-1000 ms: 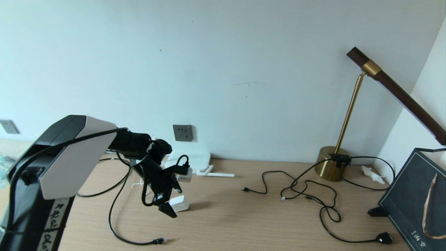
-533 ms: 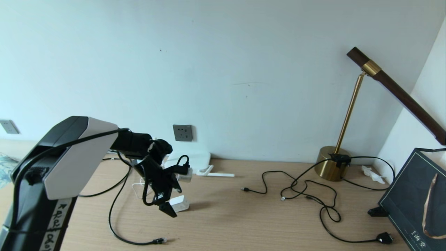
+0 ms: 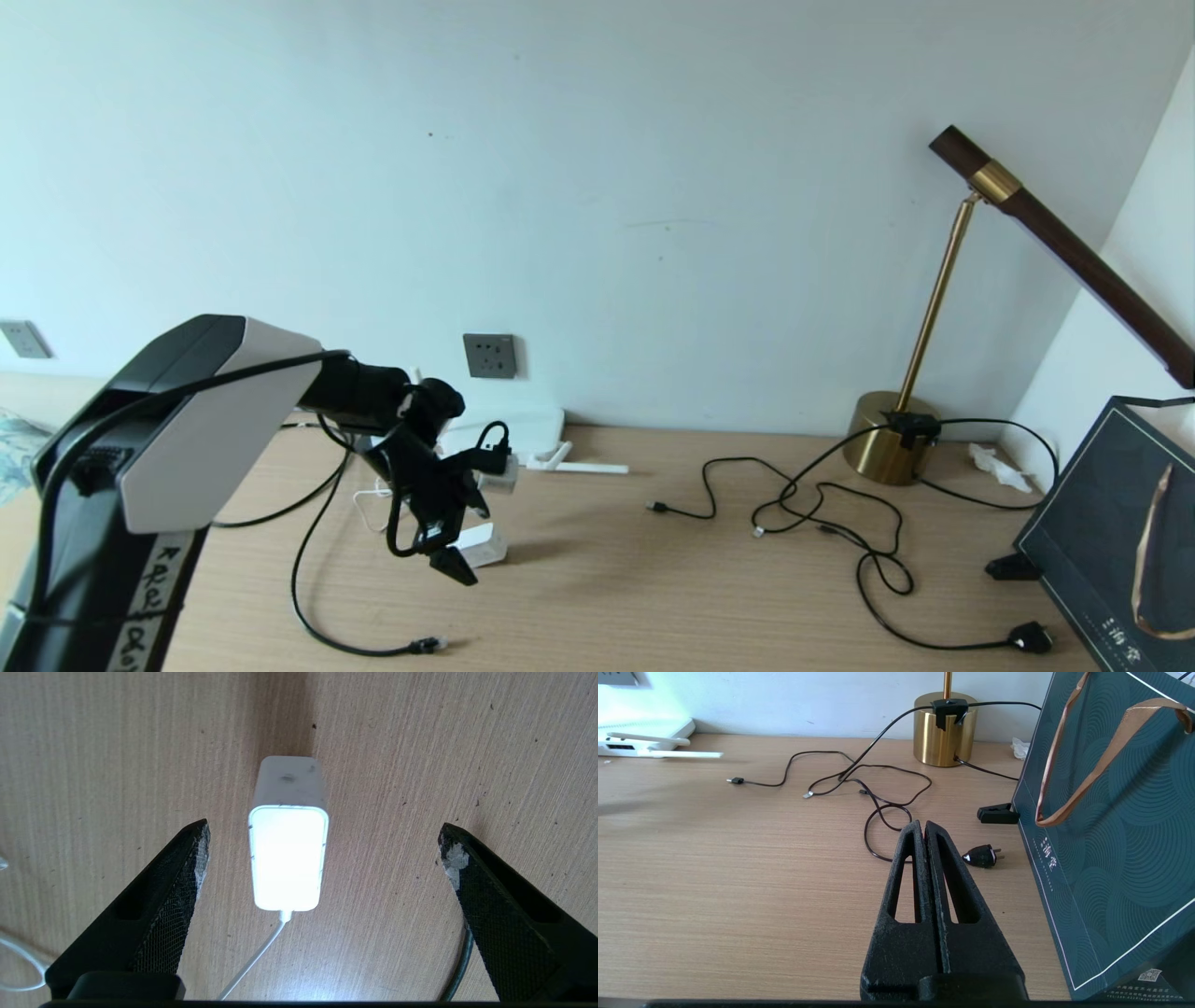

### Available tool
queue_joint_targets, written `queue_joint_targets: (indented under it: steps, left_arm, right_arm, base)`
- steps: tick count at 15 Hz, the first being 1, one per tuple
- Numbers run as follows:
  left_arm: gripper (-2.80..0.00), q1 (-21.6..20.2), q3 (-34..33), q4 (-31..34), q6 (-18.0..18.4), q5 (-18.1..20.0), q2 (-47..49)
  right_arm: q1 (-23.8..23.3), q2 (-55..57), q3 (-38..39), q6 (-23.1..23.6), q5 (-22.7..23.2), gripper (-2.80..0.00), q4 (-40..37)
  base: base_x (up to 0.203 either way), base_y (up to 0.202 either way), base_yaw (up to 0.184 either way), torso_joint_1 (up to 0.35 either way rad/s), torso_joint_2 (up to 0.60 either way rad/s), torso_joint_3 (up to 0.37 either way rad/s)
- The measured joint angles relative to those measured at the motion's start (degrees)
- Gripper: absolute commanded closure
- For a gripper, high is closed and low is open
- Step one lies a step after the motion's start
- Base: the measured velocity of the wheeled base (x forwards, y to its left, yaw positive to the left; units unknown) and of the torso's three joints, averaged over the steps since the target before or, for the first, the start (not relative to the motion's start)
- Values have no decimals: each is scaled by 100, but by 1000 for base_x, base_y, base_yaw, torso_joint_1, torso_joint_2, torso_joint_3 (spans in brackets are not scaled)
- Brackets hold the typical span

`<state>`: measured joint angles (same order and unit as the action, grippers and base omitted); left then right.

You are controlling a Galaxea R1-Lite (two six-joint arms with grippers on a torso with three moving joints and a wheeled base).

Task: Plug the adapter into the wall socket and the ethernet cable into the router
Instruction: Pick up plug

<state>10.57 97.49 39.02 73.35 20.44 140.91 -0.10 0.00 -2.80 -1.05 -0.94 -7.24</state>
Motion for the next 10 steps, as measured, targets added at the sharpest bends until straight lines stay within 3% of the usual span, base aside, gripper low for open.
queue_joint_targets:
  steps: [10]
  left_arm:
    - [-280,128,-393,-502,-34,-202,19]
  right_arm:
    - [0,0,5,-7,-2,0,7]
  base:
    - [0,0,0,0,0,0]
